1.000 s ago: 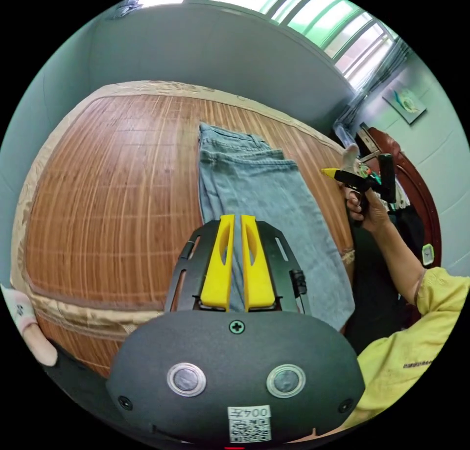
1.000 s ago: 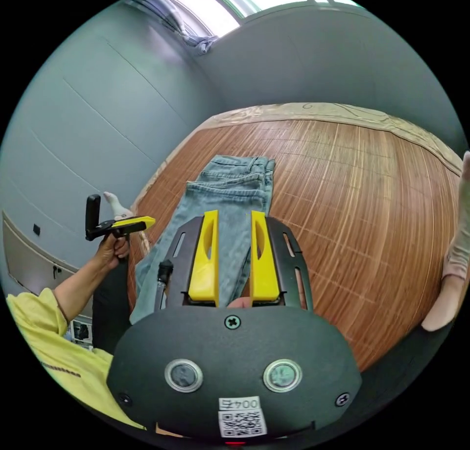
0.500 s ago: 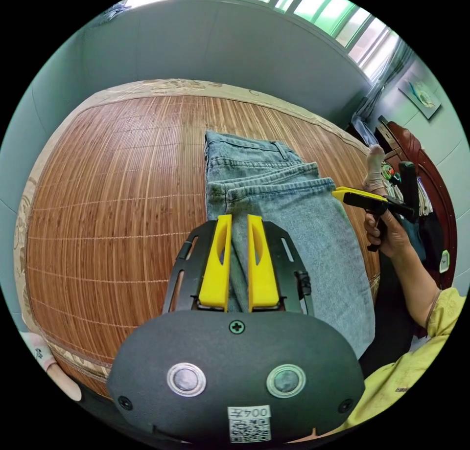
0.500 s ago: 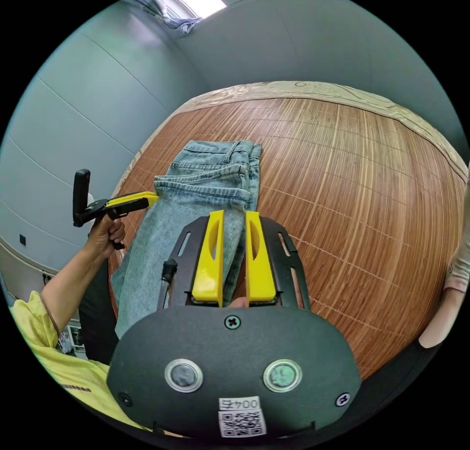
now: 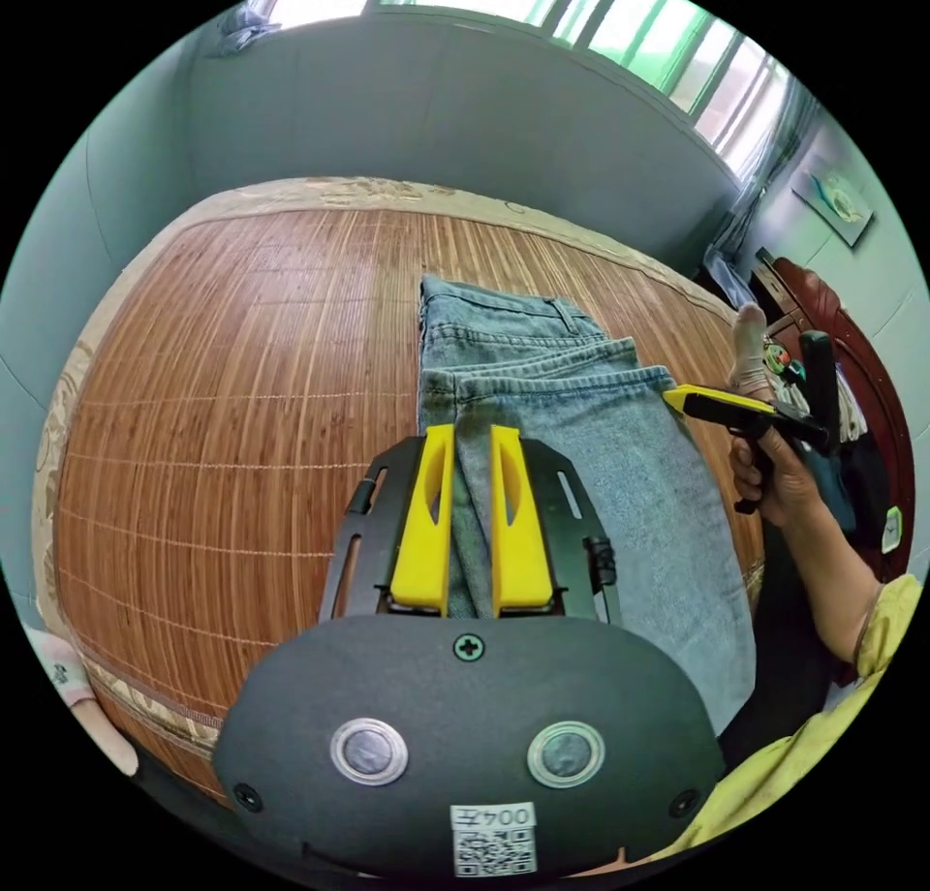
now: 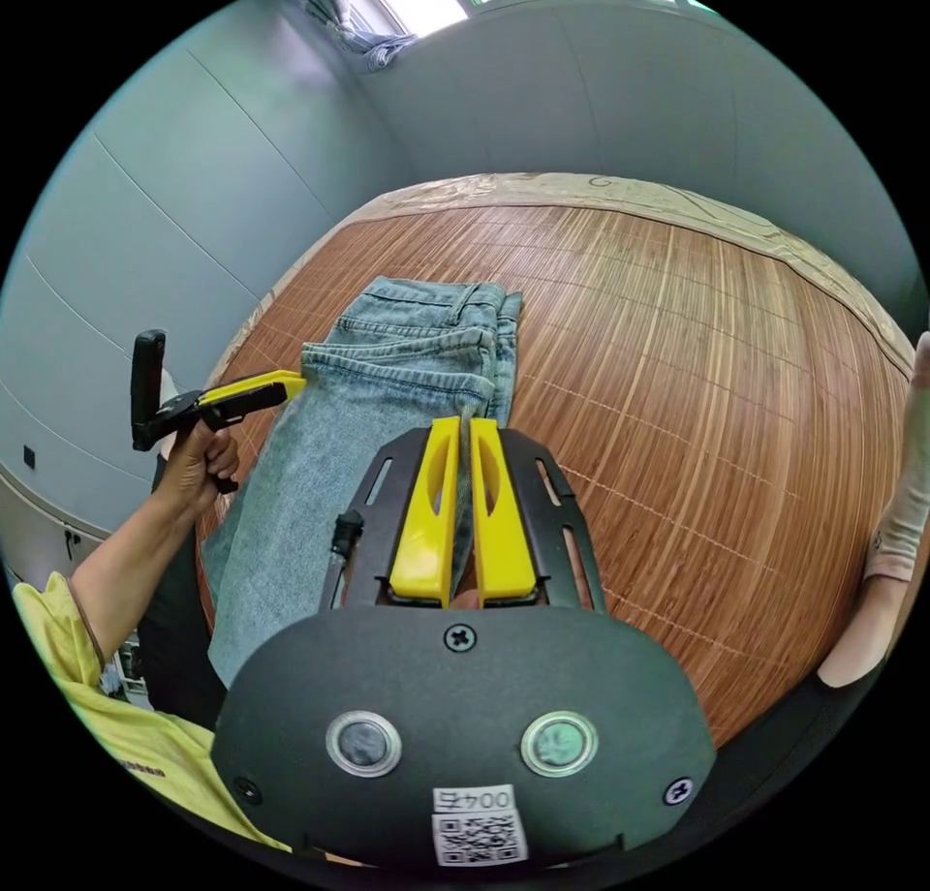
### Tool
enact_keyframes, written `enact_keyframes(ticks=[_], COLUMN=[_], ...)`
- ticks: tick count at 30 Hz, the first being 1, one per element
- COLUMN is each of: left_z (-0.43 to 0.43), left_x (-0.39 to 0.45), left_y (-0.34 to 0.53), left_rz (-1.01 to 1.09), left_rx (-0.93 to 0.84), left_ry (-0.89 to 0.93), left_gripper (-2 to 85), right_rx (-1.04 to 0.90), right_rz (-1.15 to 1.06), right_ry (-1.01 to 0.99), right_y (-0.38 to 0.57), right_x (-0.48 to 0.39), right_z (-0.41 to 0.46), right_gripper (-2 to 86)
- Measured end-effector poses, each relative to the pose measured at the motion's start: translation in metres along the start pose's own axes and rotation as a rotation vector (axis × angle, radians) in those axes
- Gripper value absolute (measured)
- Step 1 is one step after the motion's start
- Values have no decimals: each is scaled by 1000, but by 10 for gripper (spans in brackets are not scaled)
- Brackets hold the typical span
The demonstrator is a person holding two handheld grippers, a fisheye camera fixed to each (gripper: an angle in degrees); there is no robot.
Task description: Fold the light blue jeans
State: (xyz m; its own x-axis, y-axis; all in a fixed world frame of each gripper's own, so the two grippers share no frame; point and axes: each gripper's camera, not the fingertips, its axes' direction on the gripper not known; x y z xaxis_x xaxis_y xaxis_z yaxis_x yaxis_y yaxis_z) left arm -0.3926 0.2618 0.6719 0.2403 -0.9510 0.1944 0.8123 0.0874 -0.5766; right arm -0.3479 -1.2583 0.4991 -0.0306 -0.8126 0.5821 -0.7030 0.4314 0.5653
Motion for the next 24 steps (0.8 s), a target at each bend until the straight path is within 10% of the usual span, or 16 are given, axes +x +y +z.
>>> enact_keyframes(ticks=[24], left_z=[-84], left_x=[52], left_y=[33], left_rz=[55], left_rx=[205], left_ry=[-123], left_gripper=[5], right_rx=[134], right_rz=[-150], right_ry=[145], right_y=[12], right_x=[-72], right_z=[-27], right_gripper=[11])
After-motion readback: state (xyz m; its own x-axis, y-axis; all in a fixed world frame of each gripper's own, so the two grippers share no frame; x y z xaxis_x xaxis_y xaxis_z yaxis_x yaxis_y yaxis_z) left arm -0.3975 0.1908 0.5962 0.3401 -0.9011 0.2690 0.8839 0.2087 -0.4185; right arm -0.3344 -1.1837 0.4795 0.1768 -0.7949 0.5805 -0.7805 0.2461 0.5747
